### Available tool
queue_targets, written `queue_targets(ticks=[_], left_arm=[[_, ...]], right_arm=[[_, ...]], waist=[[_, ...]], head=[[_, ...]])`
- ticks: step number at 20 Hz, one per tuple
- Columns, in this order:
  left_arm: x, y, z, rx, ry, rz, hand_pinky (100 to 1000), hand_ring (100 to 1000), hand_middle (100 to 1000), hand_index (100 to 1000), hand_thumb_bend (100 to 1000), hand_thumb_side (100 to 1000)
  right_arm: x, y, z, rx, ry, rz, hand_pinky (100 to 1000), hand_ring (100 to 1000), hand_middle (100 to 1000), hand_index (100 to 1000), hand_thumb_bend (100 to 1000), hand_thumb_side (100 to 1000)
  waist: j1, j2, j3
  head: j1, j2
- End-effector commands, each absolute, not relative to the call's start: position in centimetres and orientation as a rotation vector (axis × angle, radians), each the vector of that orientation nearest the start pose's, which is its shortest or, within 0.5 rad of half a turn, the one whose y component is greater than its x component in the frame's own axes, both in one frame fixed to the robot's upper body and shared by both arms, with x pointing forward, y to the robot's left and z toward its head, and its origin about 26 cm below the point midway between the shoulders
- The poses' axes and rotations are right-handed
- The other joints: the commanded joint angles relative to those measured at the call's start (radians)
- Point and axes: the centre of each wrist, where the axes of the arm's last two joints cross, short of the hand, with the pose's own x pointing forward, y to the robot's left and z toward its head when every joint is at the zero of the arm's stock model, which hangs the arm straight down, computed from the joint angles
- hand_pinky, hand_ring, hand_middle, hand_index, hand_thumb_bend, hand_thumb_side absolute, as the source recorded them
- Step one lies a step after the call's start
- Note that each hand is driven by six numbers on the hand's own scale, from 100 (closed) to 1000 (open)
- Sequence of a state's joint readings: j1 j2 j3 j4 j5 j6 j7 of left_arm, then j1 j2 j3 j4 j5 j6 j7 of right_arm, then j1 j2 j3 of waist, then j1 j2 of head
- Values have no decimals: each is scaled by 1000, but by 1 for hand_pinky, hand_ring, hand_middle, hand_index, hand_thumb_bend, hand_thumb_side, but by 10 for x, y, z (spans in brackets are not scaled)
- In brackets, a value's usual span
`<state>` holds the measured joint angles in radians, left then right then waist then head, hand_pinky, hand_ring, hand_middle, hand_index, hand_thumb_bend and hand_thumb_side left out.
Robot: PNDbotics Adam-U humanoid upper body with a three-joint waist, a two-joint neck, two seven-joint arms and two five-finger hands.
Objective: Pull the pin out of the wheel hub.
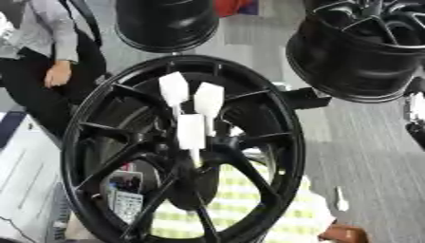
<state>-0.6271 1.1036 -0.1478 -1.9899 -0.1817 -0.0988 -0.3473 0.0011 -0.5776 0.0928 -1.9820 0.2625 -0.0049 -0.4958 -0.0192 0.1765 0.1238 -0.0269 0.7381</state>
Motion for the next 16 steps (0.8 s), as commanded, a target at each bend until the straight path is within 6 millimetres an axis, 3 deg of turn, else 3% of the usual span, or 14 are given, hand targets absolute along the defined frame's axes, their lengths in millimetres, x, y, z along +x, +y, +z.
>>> queue_targets(ticks=[1,9,16], left_arm=[[280,286,369,-1130,2331,2364,781,747,704,814,150,521],[304,253,373,-998,1852,2847,789,751,727,821,188,633],[339,225,371,-931,1773,2909,791,754,732,826,208,642]], right_arm=[[260,-305,137,-854,-2095,345,749,852,794,813,100,650],[260,-302,136,-847,-2087,362,748,852,794,813,100,663],[260,-299,136,-832,-2087,371,747,852,794,814,100,666]], waist=[[4,-8,0],[7,6,1],[9,15,-3]], head=[[-1,-8],[-2,-21],[3,-32]])
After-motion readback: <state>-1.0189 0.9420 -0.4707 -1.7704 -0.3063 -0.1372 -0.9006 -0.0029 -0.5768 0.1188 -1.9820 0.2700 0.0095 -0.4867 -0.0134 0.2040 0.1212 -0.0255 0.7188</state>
